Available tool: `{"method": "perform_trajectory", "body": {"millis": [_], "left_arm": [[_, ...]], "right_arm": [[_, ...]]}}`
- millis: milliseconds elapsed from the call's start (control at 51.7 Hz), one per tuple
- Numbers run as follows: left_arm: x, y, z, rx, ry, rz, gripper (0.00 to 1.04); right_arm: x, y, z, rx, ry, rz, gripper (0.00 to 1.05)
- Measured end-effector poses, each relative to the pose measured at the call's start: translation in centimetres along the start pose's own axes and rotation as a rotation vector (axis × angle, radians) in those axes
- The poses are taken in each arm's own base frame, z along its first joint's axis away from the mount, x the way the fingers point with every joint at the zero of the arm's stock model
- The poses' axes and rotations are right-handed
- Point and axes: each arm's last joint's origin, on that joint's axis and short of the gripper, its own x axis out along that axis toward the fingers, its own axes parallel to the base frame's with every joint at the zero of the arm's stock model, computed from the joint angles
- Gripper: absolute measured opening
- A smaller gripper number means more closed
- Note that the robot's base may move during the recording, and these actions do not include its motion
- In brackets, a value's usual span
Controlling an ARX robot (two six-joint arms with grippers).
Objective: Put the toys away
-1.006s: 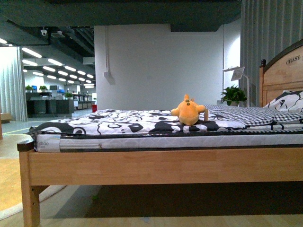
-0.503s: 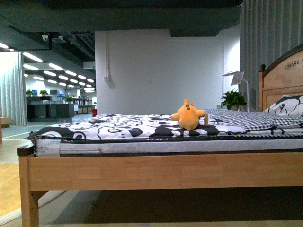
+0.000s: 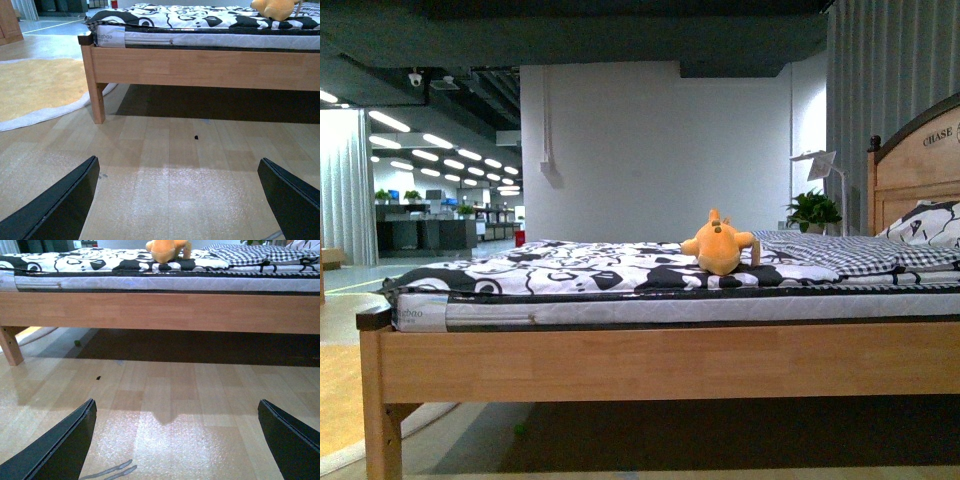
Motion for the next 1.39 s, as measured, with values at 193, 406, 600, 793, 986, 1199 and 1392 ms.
{"method": "perform_trajectory", "body": {"millis": [193,406,600,793,986,1199,1392], "left_arm": [[0.00,0.00,0.00,0.000,0.000,0.000,0.98],[0.00,0.00,0.00,0.000,0.000,0.000,0.98],[0.00,0.00,0.00,0.000,0.000,0.000,0.98],[0.00,0.00,0.00,0.000,0.000,0.000,0.98],[0.00,0.00,0.00,0.000,0.000,0.000,0.98],[0.00,0.00,0.00,0.000,0.000,0.000,0.98],[0.00,0.00,0.00,0.000,0.000,0.000,0.98]], "right_arm": [[0.00,0.00,0.00,0.000,0.000,0.000,0.98],[0.00,0.00,0.00,0.000,0.000,0.000,0.98],[0.00,0.00,0.00,0.000,0.000,0.000,0.98],[0.00,0.00,0.00,0.000,0.000,0.000,0.98],[0.00,0.00,0.00,0.000,0.000,0.000,0.98],[0.00,0.00,0.00,0.000,0.000,0.000,0.98],[0.00,0.00,0.00,0.000,0.000,0.000,0.98]]}}
